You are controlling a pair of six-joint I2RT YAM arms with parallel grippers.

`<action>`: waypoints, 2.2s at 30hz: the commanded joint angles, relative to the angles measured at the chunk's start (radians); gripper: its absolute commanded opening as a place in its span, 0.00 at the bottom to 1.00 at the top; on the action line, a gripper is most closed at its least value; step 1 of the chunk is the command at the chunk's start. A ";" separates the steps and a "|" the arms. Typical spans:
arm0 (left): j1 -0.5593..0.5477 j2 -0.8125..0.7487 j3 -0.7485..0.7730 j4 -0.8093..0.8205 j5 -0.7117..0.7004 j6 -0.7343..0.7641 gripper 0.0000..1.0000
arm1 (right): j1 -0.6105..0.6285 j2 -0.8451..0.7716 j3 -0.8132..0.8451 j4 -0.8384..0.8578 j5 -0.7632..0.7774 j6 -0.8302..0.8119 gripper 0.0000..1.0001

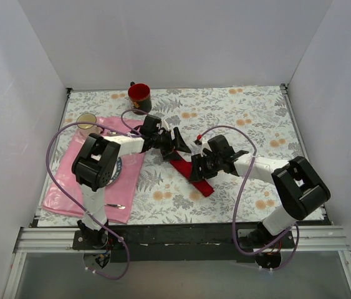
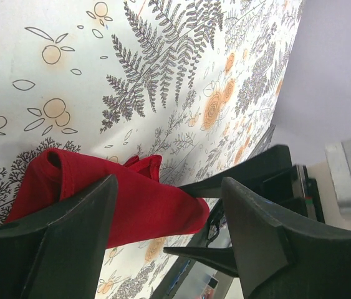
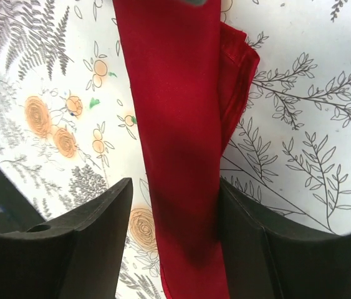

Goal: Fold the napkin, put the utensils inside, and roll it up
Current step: Roll the napkin with the utensil

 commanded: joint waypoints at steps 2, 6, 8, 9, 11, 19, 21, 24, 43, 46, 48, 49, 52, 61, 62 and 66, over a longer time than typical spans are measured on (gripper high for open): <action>0.004 0.011 0.005 -0.022 -0.034 0.030 0.67 | 0.052 -0.030 -0.064 -0.112 0.240 -0.065 0.62; 0.005 0.005 0.017 -0.039 -0.040 0.035 0.67 | 0.093 -0.062 -0.053 -0.135 0.316 -0.061 0.57; 0.004 0.003 0.038 -0.051 -0.044 0.044 0.67 | 0.124 -0.085 -0.025 -0.159 0.382 -0.080 0.58; 0.005 0.002 0.048 -0.068 -0.046 0.046 0.68 | 0.160 -0.102 0.016 -0.198 0.437 -0.108 0.60; 0.005 -0.001 0.060 -0.079 -0.052 0.047 0.68 | 0.205 -0.111 0.057 -0.227 0.561 -0.142 0.66; 0.013 0.017 0.121 -0.117 -0.012 0.006 0.68 | 0.377 -0.144 0.096 -0.145 0.799 -0.309 0.82; 0.016 0.026 0.135 -0.132 -0.003 0.003 0.68 | 0.398 -0.122 0.097 -0.100 0.819 -0.338 0.83; 0.021 0.042 0.149 -0.148 0.000 0.001 0.68 | 0.435 -0.070 0.120 -0.063 0.865 -0.367 0.82; 0.087 -0.015 0.305 -0.298 0.003 0.032 0.75 | 0.500 0.172 0.148 0.037 1.002 -0.398 0.62; 0.087 -0.044 0.315 -0.326 -0.006 0.050 0.76 | 0.490 0.191 0.142 0.040 1.010 -0.392 0.61; 0.090 -0.076 0.310 -0.344 -0.023 0.061 0.76 | 0.480 0.197 0.136 0.038 1.005 -0.381 0.60; 0.091 -0.089 0.302 -0.352 -0.032 0.069 0.76 | 0.475 0.198 0.133 0.043 0.992 -0.378 0.59; 0.097 -0.144 0.287 -0.376 -0.069 0.098 0.76 | 0.455 0.198 0.120 0.043 0.959 -0.357 0.51; 0.123 -0.279 0.239 -0.433 -0.169 0.168 0.77 | 0.360 0.166 0.114 0.043 0.720 -0.251 0.30; 0.125 -0.283 0.239 -0.438 -0.167 0.170 0.77 | 0.336 0.157 0.116 0.043 0.690 -0.239 0.29; 0.123 -0.287 0.229 -0.435 -0.149 0.168 0.77 | 0.251 0.106 0.088 0.100 0.509 -0.156 0.22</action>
